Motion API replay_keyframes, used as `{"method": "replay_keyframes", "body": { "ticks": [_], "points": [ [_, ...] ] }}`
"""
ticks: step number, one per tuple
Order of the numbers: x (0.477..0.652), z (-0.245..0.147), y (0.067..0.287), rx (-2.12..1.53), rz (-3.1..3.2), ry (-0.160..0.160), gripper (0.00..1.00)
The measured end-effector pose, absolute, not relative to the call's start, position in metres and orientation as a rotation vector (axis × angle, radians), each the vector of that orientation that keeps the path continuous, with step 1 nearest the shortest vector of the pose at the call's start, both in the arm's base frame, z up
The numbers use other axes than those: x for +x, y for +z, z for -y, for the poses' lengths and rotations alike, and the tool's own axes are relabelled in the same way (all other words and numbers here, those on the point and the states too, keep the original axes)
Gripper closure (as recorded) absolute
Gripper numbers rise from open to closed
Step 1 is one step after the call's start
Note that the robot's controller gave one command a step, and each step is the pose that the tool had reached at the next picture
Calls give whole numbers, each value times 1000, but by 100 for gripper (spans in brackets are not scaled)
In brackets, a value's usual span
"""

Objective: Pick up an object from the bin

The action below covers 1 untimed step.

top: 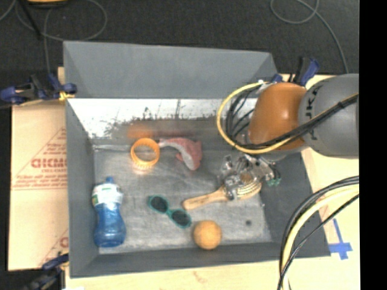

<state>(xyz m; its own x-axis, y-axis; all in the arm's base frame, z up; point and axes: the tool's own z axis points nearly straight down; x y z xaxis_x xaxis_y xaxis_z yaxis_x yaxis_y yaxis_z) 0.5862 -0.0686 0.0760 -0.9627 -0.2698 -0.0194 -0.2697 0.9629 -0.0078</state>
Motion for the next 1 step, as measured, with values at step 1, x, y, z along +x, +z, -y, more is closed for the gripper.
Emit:
{"method": "replay_keyframes", "body": {
  "ticks": [1],
  "points": [
    [582,72,98,-326,-3119,3,100]
  ]
}}
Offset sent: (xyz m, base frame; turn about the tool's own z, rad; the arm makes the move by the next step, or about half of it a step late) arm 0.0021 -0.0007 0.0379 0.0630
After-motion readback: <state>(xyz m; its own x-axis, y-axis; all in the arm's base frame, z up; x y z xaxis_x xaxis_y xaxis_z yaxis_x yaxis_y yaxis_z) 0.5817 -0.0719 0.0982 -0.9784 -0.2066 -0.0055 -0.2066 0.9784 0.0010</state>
